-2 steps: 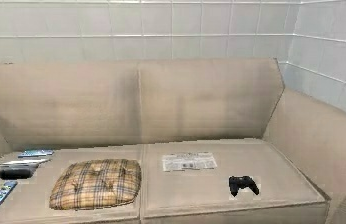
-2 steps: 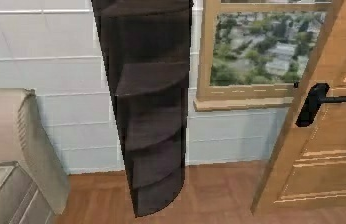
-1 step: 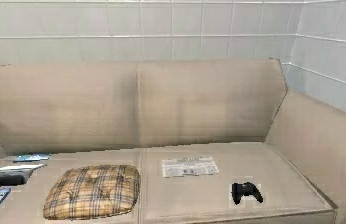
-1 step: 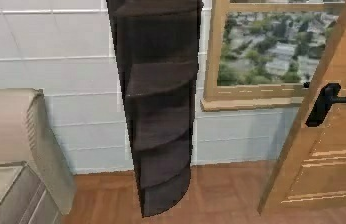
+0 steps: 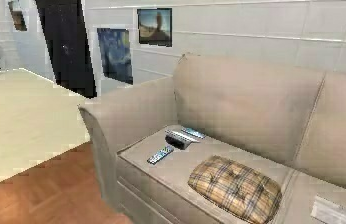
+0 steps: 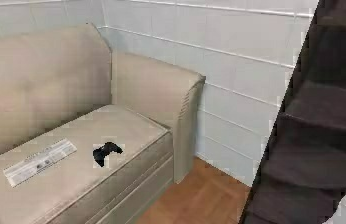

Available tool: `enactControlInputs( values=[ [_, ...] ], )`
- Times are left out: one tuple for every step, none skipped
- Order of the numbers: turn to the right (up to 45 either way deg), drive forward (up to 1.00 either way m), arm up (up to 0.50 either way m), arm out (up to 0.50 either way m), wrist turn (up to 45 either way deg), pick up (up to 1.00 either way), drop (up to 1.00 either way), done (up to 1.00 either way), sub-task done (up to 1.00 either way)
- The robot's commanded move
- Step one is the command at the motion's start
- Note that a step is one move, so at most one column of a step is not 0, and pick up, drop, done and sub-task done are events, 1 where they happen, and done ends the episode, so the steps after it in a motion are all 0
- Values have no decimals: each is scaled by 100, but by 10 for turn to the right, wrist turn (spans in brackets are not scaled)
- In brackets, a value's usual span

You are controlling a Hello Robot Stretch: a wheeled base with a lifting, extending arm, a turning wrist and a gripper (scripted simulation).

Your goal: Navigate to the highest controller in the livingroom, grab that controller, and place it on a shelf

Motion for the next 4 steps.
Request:
enactControlInputs(
  values=[
    [-450,0,0,0,0,0,0,0,0],
    [-150,0,0,0,0,0,0,0,0],
    [0,100,0,0,0,0,0,0,0],
    [0,10,0,0,0,0,0,0,0]
  ],
)
